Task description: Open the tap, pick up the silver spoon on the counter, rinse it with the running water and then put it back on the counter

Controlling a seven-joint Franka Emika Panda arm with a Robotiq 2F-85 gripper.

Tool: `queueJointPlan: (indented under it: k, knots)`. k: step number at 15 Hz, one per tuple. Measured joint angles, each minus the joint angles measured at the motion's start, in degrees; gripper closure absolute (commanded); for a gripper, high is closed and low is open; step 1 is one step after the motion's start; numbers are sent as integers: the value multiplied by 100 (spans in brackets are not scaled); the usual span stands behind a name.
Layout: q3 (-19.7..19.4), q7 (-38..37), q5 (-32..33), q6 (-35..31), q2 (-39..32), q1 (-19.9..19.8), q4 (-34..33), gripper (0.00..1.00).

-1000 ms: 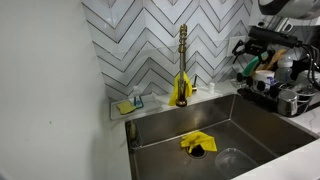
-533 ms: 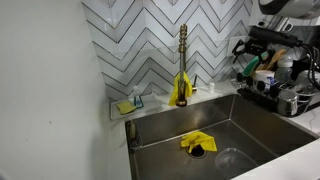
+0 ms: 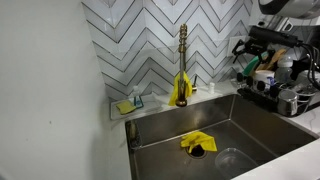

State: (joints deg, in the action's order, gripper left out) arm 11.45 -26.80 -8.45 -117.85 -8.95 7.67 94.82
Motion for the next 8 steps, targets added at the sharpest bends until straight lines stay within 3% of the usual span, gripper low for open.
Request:
queueJointPlan:
  k: [4,8]
  knots:
    - [-8,15,0,-3,-2,7,-2,0]
    - [-40,950,257,148,-241,34,-321,0]
